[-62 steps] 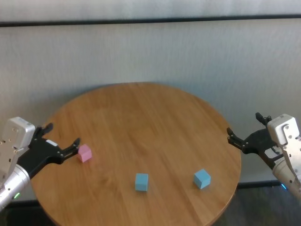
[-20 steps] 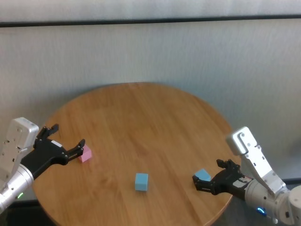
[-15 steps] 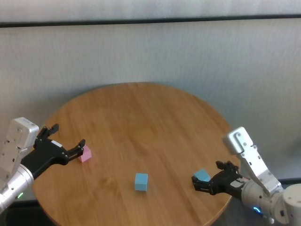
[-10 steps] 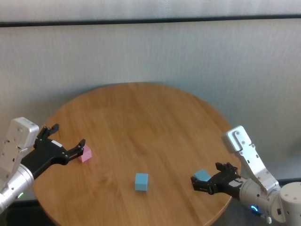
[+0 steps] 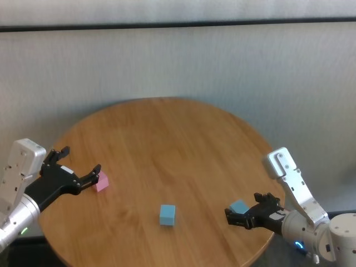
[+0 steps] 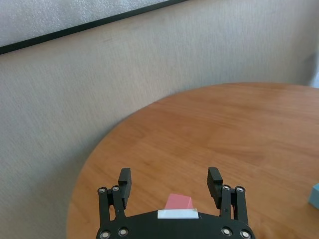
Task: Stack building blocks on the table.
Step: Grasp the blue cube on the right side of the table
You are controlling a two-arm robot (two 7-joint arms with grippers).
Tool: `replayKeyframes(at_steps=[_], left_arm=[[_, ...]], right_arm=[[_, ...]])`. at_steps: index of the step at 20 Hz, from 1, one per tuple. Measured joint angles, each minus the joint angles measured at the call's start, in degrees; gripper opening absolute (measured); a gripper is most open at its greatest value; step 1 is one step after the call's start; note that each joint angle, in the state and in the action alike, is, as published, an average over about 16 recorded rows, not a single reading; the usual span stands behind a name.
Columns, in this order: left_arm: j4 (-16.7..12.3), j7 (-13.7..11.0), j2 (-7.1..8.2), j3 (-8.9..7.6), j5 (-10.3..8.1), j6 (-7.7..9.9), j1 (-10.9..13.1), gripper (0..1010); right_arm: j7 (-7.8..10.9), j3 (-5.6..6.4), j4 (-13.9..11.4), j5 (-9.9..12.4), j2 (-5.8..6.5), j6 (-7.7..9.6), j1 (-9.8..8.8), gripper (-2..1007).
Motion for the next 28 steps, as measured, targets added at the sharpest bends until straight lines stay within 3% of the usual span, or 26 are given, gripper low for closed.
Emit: replayKeyframes(at_steps=[19,28], left_arm=[[0.00,0.01,0.00,0.00,0.00,0.00,0.00,999],[0.00,0.01,0.00,0.00,0.00,0.00,0.00,999]], right_arm=[[1.69,0.08,0.78,-1.83,-0.66,1.47,0.65,1001],[1.64,0.06,0.80,-1.80,-0.66,1.45,0.66,909]])
